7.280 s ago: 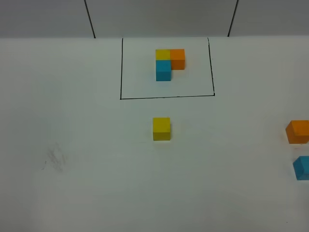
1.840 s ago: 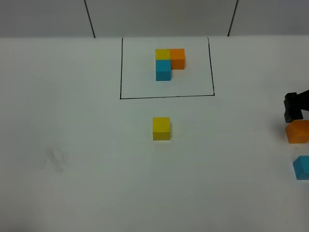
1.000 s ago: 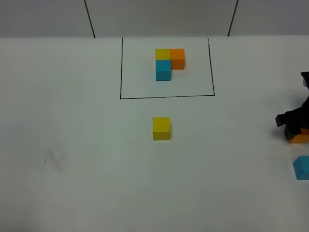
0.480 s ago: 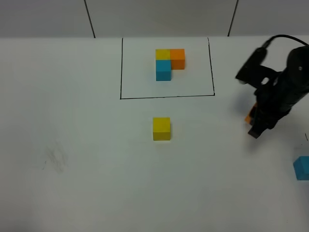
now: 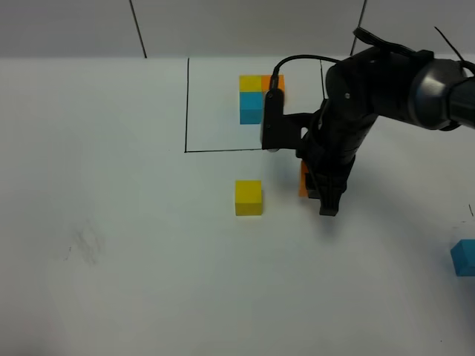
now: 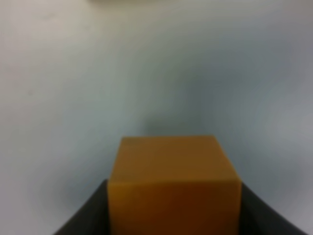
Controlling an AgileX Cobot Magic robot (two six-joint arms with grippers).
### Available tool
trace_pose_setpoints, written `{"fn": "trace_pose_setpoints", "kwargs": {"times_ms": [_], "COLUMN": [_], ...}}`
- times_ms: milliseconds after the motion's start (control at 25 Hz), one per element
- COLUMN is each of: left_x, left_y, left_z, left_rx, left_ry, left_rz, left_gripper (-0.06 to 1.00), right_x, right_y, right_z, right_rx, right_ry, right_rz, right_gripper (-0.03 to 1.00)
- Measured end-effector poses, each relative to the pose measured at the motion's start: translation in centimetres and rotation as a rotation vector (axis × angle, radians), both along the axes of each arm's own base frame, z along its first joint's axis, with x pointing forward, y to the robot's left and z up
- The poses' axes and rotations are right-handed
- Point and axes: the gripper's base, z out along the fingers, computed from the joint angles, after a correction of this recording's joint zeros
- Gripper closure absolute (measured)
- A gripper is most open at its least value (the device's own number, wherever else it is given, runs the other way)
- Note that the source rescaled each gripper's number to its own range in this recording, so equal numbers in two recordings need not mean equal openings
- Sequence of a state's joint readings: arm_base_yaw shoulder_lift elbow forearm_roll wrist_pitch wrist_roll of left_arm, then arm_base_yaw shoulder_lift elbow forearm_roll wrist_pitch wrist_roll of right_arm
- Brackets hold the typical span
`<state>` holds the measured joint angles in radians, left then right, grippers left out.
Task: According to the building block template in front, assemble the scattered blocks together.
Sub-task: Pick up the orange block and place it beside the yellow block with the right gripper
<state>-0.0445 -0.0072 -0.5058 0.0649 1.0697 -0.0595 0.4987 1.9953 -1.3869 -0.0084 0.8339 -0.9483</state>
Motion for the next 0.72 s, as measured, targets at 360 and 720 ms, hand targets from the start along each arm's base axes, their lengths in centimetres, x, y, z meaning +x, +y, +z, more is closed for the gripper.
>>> {"fn": "trace_pose_setpoints", "kwargs": {"times_ms": [360, 720], "left_x": [0.0, 0.0], "left_y": [0.0, 0.0], "left_z": [0.0, 0.0], "left_rx": [0.000, 0.000], "left_ry": [0.000, 0.000], "left_rz": [0.000, 0.000], "left_gripper": [0.41, 0.41], "right_x": [0.2, 0.0], "right_y": [2.6, 3.7], "right_z": [-0.9, -1.1], "right_rx": [-0.015, 0.012], "right_ry": [0.032, 0.011], "right_rz": [0.068, 0.084], "right_gripper": [0.72, 0.72]}}
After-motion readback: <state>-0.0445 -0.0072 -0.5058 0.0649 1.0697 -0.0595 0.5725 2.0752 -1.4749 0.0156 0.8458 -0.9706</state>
